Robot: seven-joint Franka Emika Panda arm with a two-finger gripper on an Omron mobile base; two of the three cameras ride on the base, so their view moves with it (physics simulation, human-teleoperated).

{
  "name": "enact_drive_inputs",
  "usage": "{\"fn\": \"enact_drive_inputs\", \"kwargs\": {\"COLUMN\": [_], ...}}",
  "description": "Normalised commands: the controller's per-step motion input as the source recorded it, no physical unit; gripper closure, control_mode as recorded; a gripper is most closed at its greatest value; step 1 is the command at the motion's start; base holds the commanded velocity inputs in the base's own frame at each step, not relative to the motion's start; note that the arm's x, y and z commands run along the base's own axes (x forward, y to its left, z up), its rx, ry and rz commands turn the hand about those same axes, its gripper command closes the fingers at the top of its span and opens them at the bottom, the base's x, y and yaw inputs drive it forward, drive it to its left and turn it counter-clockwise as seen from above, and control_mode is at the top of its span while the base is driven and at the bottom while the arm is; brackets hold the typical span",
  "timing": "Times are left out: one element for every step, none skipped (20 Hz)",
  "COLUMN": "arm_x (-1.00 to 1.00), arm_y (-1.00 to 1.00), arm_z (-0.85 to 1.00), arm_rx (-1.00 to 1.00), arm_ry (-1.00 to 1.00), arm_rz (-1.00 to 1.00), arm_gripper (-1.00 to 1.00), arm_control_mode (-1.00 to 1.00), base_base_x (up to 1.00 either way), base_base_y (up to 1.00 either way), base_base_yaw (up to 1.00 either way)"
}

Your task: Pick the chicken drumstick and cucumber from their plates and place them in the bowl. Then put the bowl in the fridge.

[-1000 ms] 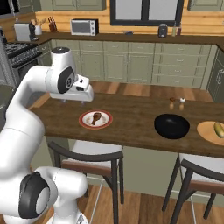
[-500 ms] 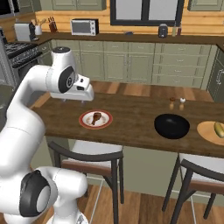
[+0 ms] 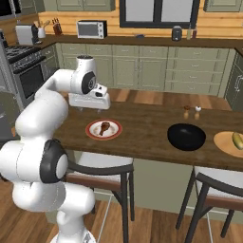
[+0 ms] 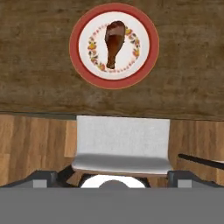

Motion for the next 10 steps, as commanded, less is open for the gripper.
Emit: {"fn": "enact_drive_inputs", "kwargs": {"arm_x": [1.00,1.00,1.00,1.00,1.00,1.00,1.00,0.89,0.68,0.56], "arm_y": [0.00,0.10,0.09,0.04,0.00,0.00,0.11,0.14,0.00,0.00], "arm_z": [-1.00,-1.00,-1.00,-1.00,-0.99,-0.96,-1.00,-1.00,-1.00,-0.84], "arm_rx": [-0.06,-0.09,-0.05,0.00,0.00,0.00,0.00,0.00,0.00,0.00], "arm_ry": [0.09,0.07,0.13,0.18,0.23,0.27,0.24,0.16,0.13,0.02], "arm_rz": [0.00,0.00,0.00,0.00,0.00,0.00,0.00,0.00,0.00,0.00], "arm_gripper": [-1.00,-1.00,-1.00,-1.00,-1.00,-1.00,-1.00,-1.00,-1.00,-1.00], "arm_control_mode": [-1.00,-1.00,-1.00,-1.00,-1.00,-1.00,-1.00,-1.00,-1.00,-1.00], "base_base_x": [0.00,0.00,0.00,0.00,0.00,0.00,0.00,0.00,0.00,0.00], "base_base_y": [0.00,0.00,0.00,0.00,0.00,0.00,0.00,0.00,0.00,0.00], "base_base_yaw": [0.00,0.00,0.00,0.00,0.00,0.00,0.00,0.00,0.00,0.00]}}
